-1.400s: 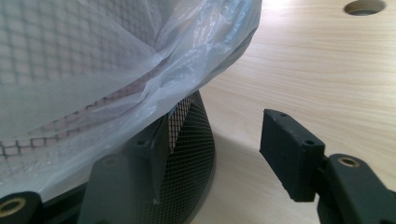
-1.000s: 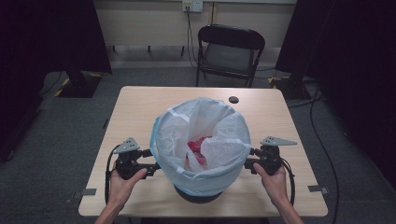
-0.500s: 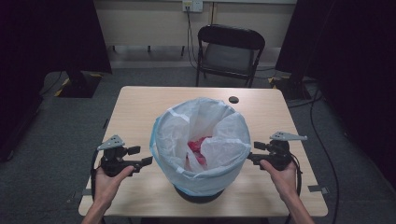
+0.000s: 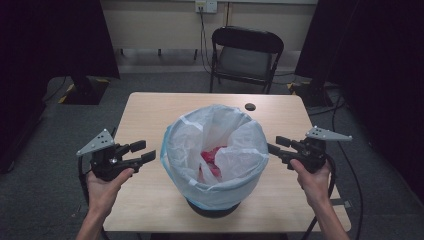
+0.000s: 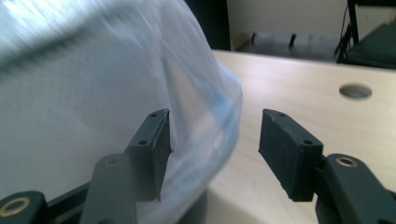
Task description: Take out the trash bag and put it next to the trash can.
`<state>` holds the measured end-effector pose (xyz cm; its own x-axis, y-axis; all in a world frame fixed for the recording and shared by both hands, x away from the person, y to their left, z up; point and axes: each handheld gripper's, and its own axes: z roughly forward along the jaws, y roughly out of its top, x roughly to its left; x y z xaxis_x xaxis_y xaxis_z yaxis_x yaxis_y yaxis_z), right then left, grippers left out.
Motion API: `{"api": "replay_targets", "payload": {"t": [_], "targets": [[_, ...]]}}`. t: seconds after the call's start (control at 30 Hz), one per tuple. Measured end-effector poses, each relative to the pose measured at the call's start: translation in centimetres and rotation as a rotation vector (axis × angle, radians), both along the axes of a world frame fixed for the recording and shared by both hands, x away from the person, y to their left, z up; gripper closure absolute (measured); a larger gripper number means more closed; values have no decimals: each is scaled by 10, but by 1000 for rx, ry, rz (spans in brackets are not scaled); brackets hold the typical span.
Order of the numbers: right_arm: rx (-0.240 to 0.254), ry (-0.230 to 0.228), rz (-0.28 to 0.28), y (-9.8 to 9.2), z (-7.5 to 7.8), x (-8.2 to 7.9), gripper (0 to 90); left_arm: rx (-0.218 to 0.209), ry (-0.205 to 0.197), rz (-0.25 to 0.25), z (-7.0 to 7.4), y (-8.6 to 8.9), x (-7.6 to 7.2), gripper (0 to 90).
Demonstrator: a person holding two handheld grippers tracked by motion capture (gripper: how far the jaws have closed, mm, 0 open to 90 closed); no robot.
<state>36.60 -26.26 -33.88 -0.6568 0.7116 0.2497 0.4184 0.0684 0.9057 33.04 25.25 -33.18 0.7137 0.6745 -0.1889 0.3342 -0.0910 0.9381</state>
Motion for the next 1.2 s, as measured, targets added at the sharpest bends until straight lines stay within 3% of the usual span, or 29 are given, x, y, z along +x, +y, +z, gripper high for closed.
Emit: {"api": "replay_targets", "payload": {"t": [0.1,0.2,0.33,0.47,0.67,0.7,0.77,0.87,0.93,1.07,1.2], "targets": [[15,-38,-1,-1,16,-1,411,-6,-21,8,17,-1,-1,434],[32,-57,-3,-2,31,-2,351,-60,-34,-36,30,-5,-2,368],[49,-80,33,4,48,-5,293,-43,-61,-48,46,-19,0,302],[17,-98,98,24,61,-14,188,-45,-86,-83,55,-40,2,295],[-73,-73,131,48,61,-22,162,24,-78,-128,62,-71,11,209],[-85,-70,127,50,60,-23,173,24,-82,-157,61,-74,15,198],[-105,-68,128,52,58,-23,209,26,-76,-158,57,-77,20,201],[-115,-79,114,53,57,-23,389,-3,-76,-145,52,-75,25,202],[-129,-102,85,53,59,-22,480,11,-71,-127,51,-73,27,222],[-156,-112,41,53,65,-18,666,47,-57,-102,48,-72,29,309],[-152,-117,20,52,69,-12,796,44,-58,-92,45,-71,29,393]]}}
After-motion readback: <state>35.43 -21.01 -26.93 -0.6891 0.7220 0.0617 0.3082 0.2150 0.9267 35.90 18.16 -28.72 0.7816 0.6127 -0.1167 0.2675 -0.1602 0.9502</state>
